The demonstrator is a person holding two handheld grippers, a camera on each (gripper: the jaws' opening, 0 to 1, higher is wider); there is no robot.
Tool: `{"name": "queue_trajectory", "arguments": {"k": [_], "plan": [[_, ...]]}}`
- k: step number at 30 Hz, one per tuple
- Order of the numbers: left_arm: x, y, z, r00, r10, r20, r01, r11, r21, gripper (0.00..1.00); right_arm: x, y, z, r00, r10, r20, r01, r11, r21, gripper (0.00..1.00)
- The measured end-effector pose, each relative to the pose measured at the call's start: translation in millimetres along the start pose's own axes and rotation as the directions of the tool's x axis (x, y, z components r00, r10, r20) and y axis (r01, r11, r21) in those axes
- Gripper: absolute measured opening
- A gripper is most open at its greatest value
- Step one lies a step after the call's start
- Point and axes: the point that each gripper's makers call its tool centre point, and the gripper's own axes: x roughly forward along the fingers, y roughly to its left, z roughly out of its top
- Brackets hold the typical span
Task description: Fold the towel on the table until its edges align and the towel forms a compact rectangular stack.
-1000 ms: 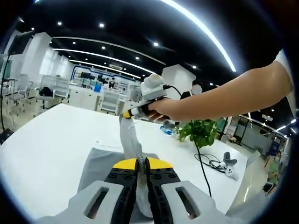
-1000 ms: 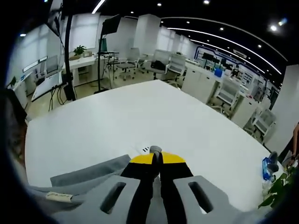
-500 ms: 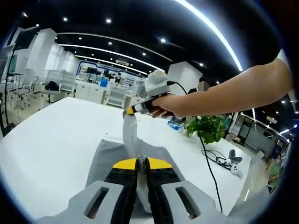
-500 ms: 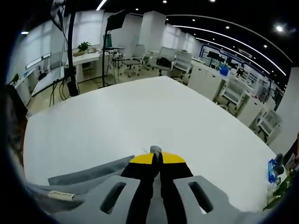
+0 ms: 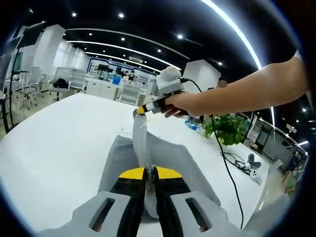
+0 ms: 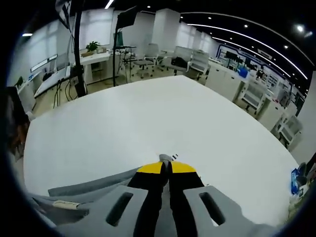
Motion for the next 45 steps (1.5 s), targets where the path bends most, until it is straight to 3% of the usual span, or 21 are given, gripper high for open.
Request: {"name": "queue_trajectory", "arguments": {"k": [15,20,30,38,45], "plan": [[5,29.4,-32.9,0.997,0.042,-0.068,-0.042,0.999,0.003,0.07,41,16,-17.2,0.999,0.025,-0.021,-0.025,1.000,-0.002,0.02],[5,35.8,-40.5,0.995,0.053,-0.083,-0.054,0.998,-0.011,0.07,51,32,-21.5,0.999,0.044,-0.029,-0.044,0.999,-0.005,0.02],[6,60.0,-65.9,0.985,0.099,-0.143,-0.107,0.993,-0.050,0.07,70,47,-28.6,0.996,0.074,-0.043,-0.073,0.997,0.020,0.02],[5,70.4,-79.9,0.978,0.111,-0.174,-0.123,0.991,-0.060,0.07,73,59,-36.7,0.994,0.092,-0.051,-0.092,0.996,0.003,0.04],[7,79.2,-85.3,0.974,0.124,-0.190,-0.140,0.988,-0.071,0.07,71,62,-33.5,0.995,0.097,-0.008,-0.097,0.995,-0.030,0.06]]}}
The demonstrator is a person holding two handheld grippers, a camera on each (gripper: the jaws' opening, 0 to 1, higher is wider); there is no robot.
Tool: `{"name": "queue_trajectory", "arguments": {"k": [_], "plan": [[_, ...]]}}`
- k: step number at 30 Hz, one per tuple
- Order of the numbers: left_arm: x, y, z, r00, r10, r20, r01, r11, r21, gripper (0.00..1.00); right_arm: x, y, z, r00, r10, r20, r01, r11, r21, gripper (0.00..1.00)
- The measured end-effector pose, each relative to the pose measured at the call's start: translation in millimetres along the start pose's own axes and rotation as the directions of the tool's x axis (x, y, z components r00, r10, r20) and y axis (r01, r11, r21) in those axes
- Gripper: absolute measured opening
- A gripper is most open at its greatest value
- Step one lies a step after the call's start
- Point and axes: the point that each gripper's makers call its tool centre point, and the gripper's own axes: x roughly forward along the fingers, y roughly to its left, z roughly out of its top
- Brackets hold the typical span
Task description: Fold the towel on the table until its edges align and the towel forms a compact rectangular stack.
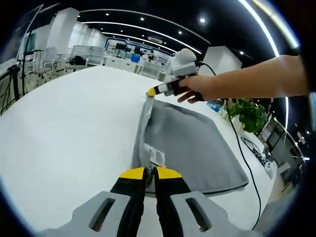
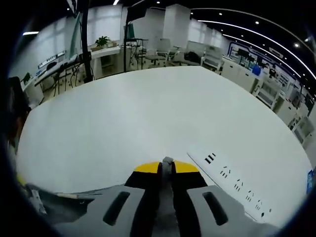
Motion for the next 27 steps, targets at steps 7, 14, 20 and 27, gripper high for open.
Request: {"name": "queue_trajectory", "arguments": {"k": [7,14,20,27], "plan": [[0,7.7,-1.0,1.000,0.017,-0.008,-0.018,0.999,-0.047,0.08,-1,-12,3.5,1.000,0.003,0.017,-0.003,1.000,0.005,0.07],[-7,17.1,-7.5,0.998,0.064,-0.023,-0.064,0.998,0.002,0.16,-13,-15,-2.9,1.000,0.015,0.017,-0.015,1.000,0.019,0.13],[-12,22.7,-4.3,0.996,0.083,-0.011,-0.083,0.996,0.018,0.24,-31,-15,-3.7,0.999,0.007,0.032,-0.008,1.000,0.029,0.22],[-17,14.0,3.7,0.997,0.079,-0.004,-0.078,0.994,0.080,0.31,-70,-11,3.2,0.999,0.015,0.041,-0.014,1.000,-0.018,0.28]]}}
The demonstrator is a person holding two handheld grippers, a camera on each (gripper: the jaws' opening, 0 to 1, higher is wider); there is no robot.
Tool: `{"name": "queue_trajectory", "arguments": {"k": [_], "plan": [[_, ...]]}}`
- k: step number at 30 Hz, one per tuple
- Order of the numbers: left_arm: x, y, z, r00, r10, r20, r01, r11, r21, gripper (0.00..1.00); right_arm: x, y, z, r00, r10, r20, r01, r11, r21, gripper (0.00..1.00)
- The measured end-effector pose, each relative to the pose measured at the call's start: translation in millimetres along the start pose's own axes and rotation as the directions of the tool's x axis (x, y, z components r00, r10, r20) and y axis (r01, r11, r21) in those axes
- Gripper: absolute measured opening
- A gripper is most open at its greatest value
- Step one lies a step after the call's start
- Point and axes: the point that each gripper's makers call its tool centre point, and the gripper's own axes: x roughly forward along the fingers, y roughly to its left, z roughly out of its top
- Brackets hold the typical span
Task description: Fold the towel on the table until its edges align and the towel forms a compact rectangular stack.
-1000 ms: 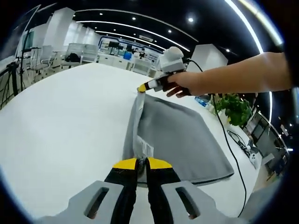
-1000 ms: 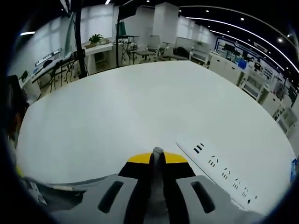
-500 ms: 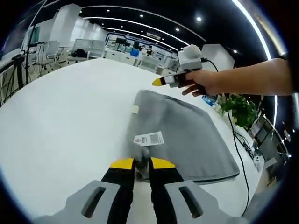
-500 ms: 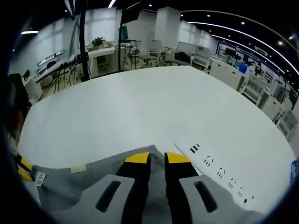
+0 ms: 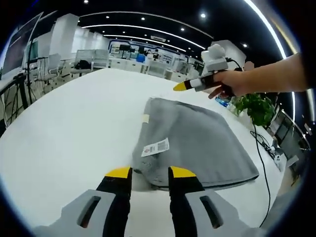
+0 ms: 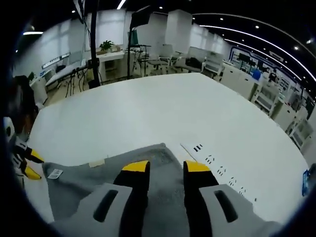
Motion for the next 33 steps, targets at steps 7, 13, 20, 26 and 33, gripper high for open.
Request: {"name": "queue_trajectory", "arguments": {"k": [7,13,20,26,33], "plan": [[-8,-2.1,7.1,1.000,-0.009,-0.008,0.009,0.999,0.049,0.31,-34,-7,14.4,0.999,0.007,0.032,-0.006,1.000,-0.007,0.35],[-17,-3.4,15.6,1.000,-0.015,-0.004,0.015,0.996,0.087,0.31,-70,-5,13.6,0.999,0.024,0.025,-0.022,0.998,-0.055,0.39],[-31,-16.2,35.9,0.999,-0.024,0.022,0.022,0.993,0.117,0.31,-101,-8,21.7,0.998,0.028,0.048,-0.025,0.997,-0.068,0.42],[-40,-27.5,40.2,0.999,-0.044,0.031,0.038,0.987,0.153,0.32,-133,-2,19.0,0.998,0.027,0.061,-0.023,0.997,-0.077,0.45],[-45,-33.1,41.5,0.998,-0.060,0.029,0.054,0.982,0.179,0.32,-155,-5,8.8,0.997,0.024,0.077,-0.018,0.997,-0.069,0.45]]}}
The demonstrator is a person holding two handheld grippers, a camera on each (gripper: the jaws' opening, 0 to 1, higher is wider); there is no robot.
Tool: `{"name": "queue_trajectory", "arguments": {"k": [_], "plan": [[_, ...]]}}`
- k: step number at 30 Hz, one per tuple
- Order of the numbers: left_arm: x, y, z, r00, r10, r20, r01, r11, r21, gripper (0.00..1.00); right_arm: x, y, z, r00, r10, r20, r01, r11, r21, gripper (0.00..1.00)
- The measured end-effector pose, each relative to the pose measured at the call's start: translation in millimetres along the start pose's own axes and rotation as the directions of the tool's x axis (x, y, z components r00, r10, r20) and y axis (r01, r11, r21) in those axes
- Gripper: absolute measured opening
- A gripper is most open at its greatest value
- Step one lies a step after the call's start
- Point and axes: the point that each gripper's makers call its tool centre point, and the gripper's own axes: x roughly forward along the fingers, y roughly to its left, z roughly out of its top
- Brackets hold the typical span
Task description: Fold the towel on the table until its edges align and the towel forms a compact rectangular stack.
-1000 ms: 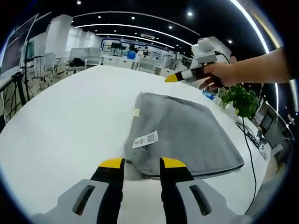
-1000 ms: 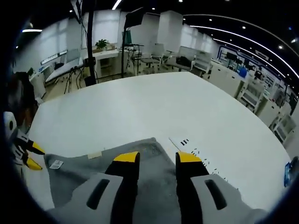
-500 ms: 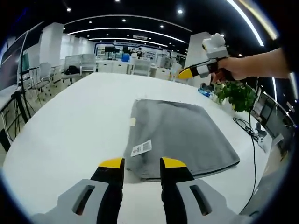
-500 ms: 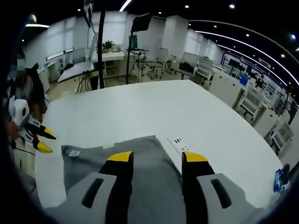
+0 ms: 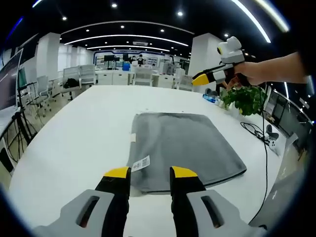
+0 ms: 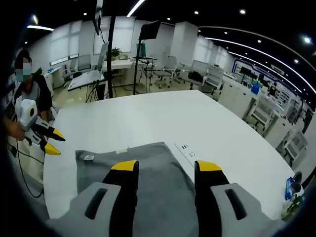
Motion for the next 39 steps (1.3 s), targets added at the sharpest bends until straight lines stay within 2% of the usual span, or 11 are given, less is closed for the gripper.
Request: {"name": "queue_trajectory", "arguments": {"k": [6,13,17,20,25,31,39], "plan": [[1,-6.1,4.3,1.000,-0.022,0.000,0.022,1.000,0.022,0.32,-18,1,-10.3,1.000,0.001,0.002,-0.001,1.000,0.003,0.45],[3,-22.5,3.3,0.998,-0.067,-0.009,0.068,0.995,0.067,0.32,-49,26,-32.0,1.000,0.019,-0.008,-0.019,1.000,-0.002,0.45],[3,-25.2,0.7,0.996,-0.084,-0.023,0.086,0.992,0.096,0.31,-61,42,-44.8,0.999,0.034,-0.010,-0.034,0.999,-0.005,0.45],[4,-23.2,-2.6,0.995,-0.090,-0.036,0.093,0.990,0.110,0.31,-67,49,-54.3,0.999,0.042,-0.021,-0.043,0.999,-0.009,0.45],[2,-26.9,-0.7,0.994,-0.101,-0.045,0.106,0.985,0.134,0.31,-74,46,-61.7,0.999,0.047,-0.019,-0.047,0.999,-0.003,0.45],[2,-31.6,-2.1,0.991,-0.117,-0.061,0.125,0.978,0.168,0.31,-84,58,-74.6,0.998,0.057,-0.020,-0.057,0.998,-0.001,0.45],[8,-28.7,-2.5,0.989,-0.127,-0.075,0.139,0.970,0.199,0.31,-89,59,-105.8,0.996,0.077,-0.043,-0.078,0.997,-0.004,0.45]]}}
